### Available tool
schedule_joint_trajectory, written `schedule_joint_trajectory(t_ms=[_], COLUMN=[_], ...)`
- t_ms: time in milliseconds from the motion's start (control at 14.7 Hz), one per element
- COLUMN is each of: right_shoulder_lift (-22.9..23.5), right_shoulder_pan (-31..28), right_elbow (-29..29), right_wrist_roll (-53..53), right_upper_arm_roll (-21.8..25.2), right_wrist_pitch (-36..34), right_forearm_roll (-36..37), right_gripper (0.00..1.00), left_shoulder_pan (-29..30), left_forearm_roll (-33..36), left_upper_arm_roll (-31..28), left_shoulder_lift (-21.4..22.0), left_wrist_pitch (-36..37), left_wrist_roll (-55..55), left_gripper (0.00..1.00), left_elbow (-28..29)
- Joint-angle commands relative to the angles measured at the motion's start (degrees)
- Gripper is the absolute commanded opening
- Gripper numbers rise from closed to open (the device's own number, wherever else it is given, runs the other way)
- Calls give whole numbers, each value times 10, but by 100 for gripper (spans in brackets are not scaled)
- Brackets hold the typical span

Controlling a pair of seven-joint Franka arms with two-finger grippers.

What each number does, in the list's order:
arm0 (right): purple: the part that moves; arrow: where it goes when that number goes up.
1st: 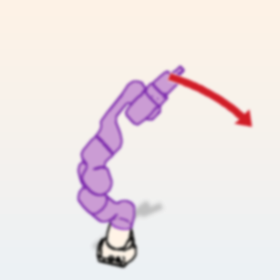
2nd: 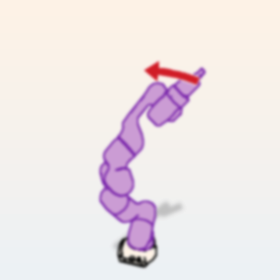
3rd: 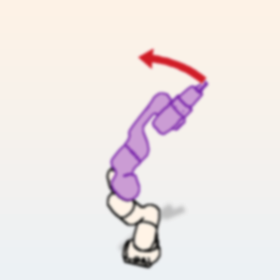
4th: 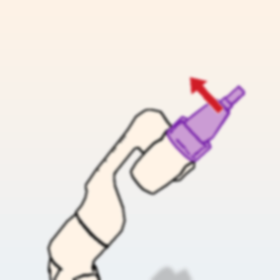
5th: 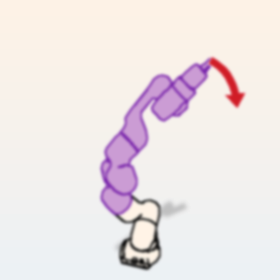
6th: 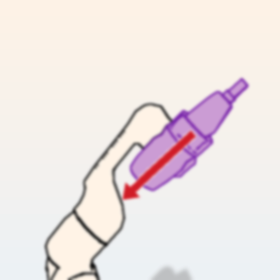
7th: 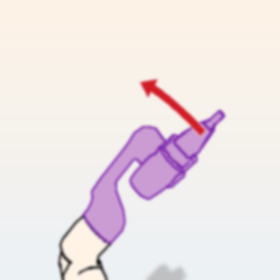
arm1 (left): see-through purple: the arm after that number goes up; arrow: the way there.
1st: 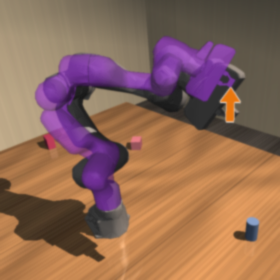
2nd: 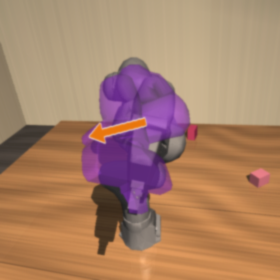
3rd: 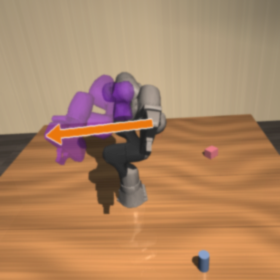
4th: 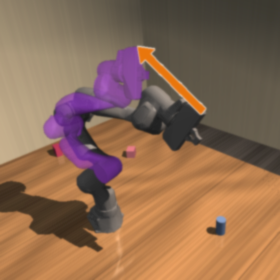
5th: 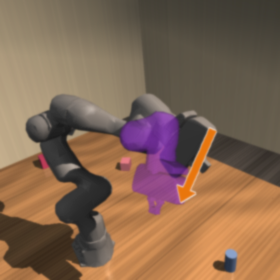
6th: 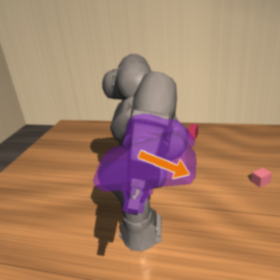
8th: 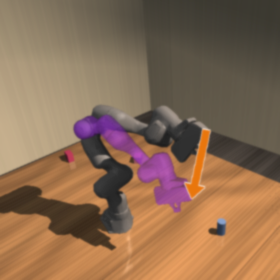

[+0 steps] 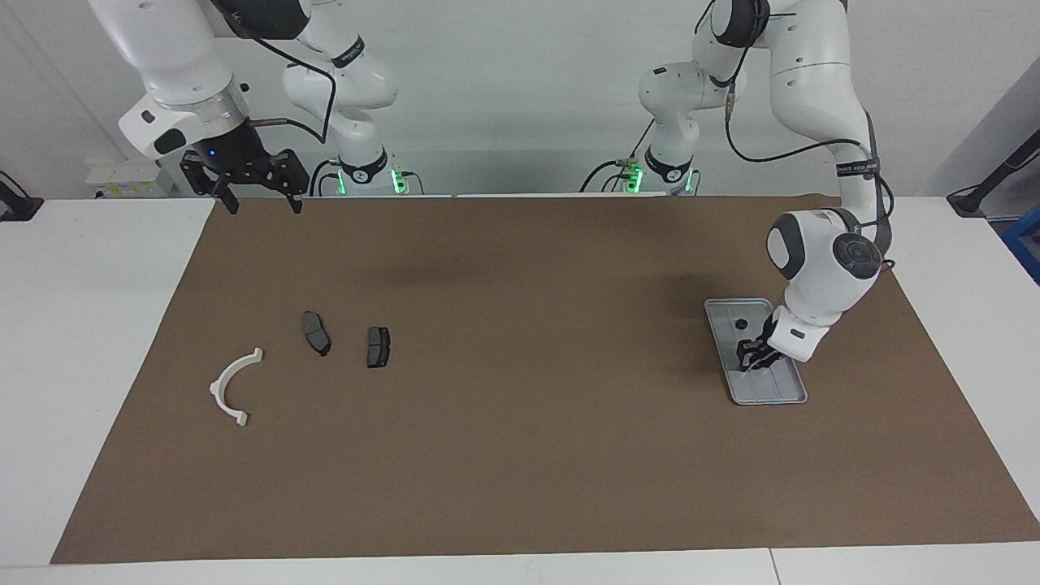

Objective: Place bearing gear from tray to pile
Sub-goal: 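Reach the left gripper into the tray and grasp the black bearing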

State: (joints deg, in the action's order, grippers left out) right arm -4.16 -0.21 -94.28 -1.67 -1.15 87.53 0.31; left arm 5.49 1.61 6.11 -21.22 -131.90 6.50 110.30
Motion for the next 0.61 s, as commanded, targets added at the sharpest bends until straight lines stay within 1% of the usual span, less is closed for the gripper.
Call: schedule_joint_trajectory(t_ms=[0, 136, 204, 339, 543], right_shoulder_lift=[-3, -3, -3, -3, -3], right_shoulder_pan=[-3, -3, -3, -2, -2], right_elbow=[-7, -8, -8, -8, -8], right_wrist_roll=[-2, -3, -3, -3, 4], right_upper_arm_roll=[-3, -3, -3, -3, -3], right_wrist_pitch=[26, 33, 35, 36, 35], right_forearm_roll=[7, 7, 7, 7, 7], right_gripper=[100, 100, 100, 100, 100], left_shoulder_pan=[-5, -6, -8, -33, -113], left_forearm_roll=[14, 14, 13, 13, 11], left_upper_arm_roll=[-6, -6, -5, -6, -6], left_shoulder_lift=[22, 22, 21, 13, -15], left_wrist_pitch=[-6, 2, 22, 73, 144], left_wrist_roll=[12, 13, 18, 69, 202], left_gripper=[25, 12, 5, 3, 3], left_elbow=[27, 20, 5, -52, -151])
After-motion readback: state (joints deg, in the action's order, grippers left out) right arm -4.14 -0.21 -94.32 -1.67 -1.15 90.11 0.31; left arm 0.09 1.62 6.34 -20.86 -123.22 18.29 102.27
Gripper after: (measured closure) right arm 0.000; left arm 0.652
